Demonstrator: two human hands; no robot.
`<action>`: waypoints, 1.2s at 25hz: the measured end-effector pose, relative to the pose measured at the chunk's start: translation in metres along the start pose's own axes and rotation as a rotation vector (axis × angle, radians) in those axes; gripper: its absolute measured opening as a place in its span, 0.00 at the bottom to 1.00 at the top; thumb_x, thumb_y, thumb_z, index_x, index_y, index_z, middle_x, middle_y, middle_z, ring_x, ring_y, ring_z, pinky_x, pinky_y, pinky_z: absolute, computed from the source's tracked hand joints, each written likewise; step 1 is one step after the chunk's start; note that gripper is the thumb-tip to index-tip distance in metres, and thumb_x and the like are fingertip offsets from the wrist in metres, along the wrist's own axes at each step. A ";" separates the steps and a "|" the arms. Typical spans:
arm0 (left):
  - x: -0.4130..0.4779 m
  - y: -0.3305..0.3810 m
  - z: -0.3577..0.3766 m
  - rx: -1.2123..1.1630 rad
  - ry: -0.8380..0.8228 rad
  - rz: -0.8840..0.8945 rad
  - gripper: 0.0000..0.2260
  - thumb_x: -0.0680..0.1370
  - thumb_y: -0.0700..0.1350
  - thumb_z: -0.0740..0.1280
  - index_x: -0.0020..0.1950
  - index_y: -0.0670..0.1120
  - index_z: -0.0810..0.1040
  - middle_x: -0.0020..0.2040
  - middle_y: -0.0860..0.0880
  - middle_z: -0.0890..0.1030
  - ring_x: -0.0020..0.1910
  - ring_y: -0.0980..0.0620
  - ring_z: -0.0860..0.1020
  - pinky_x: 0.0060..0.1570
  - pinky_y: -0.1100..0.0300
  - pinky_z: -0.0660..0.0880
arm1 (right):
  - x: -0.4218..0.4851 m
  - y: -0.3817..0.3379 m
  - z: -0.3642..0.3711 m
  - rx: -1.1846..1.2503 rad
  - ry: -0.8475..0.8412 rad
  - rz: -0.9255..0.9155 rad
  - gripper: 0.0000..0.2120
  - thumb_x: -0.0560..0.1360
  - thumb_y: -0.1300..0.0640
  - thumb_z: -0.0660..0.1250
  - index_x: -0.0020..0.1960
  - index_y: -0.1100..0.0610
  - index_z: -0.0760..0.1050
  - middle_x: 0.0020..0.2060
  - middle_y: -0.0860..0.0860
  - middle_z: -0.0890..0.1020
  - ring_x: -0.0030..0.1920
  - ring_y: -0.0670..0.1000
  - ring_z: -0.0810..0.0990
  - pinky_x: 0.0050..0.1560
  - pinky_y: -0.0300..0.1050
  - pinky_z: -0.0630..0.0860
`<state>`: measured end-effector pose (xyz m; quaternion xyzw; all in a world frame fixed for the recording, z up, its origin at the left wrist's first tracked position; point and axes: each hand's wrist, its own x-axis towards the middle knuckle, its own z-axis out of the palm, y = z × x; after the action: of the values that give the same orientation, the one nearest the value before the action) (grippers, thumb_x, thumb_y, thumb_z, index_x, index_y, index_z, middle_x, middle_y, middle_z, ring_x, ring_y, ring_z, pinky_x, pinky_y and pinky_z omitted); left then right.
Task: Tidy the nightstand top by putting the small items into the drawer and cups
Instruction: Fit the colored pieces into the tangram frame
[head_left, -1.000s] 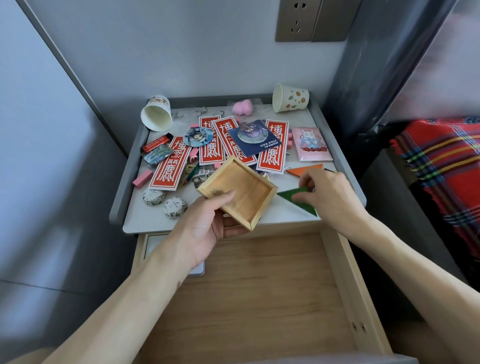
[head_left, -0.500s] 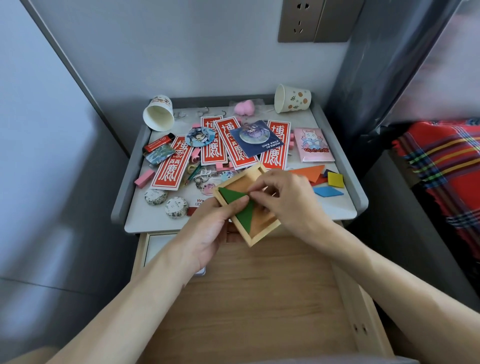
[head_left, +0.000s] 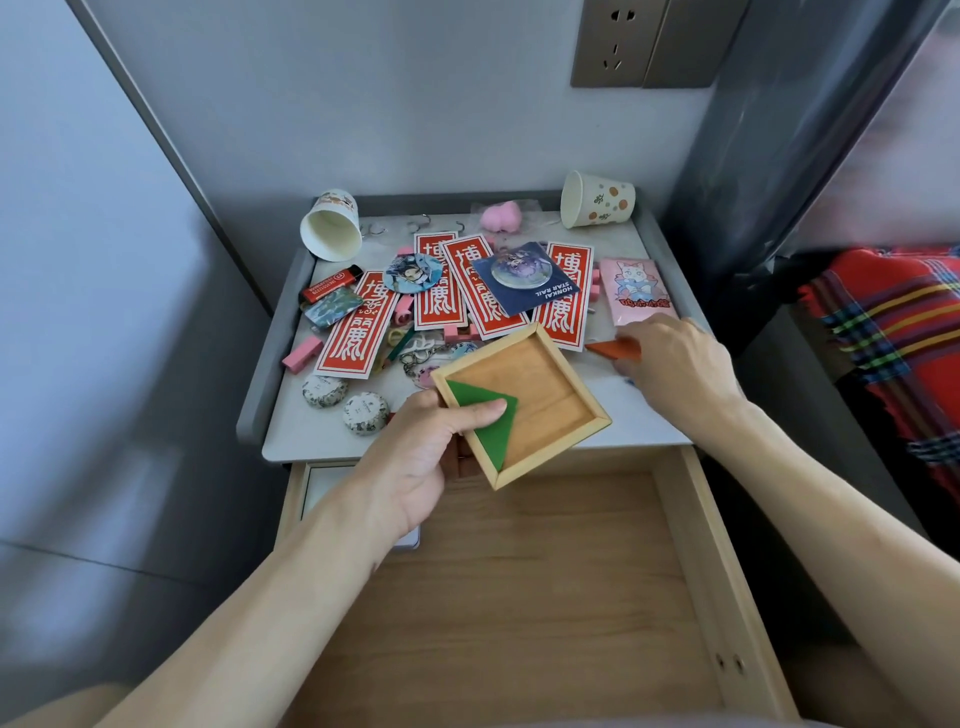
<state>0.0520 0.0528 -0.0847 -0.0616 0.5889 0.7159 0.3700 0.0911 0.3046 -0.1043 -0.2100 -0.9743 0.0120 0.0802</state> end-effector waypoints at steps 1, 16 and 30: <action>0.000 0.000 0.000 0.001 -0.001 -0.001 0.14 0.73 0.34 0.72 0.58 0.38 0.81 0.53 0.40 0.85 0.49 0.44 0.83 0.49 0.51 0.78 | 0.000 0.000 0.000 -0.001 0.011 -0.004 0.11 0.78 0.49 0.66 0.58 0.51 0.78 0.52 0.53 0.80 0.53 0.57 0.77 0.41 0.46 0.73; -0.004 -0.001 0.003 -0.005 -0.039 0.000 0.13 0.76 0.34 0.68 0.61 0.41 0.80 0.54 0.40 0.85 0.48 0.44 0.84 0.44 0.51 0.80 | -0.034 -0.054 -0.029 0.380 0.338 -0.775 0.08 0.76 0.55 0.71 0.49 0.59 0.83 0.43 0.51 0.84 0.45 0.52 0.80 0.47 0.48 0.78; -0.008 0.006 0.000 0.034 -0.109 -0.051 0.13 0.77 0.34 0.67 0.60 0.45 0.81 0.49 0.45 0.86 0.43 0.49 0.85 0.42 0.57 0.81 | -0.028 -0.051 -0.029 0.665 -0.084 -0.678 0.11 0.74 0.64 0.71 0.54 0.55 0.84 0.54 0.48 0.84 0.57 0.45 0.79 0.62 0.34 0.71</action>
<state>0.0539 0.0491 -0.0756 -0.0311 0.5780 0.6985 0.4208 0.1000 0.2461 -0.0770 0.1577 -0.9336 0.3048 0.1029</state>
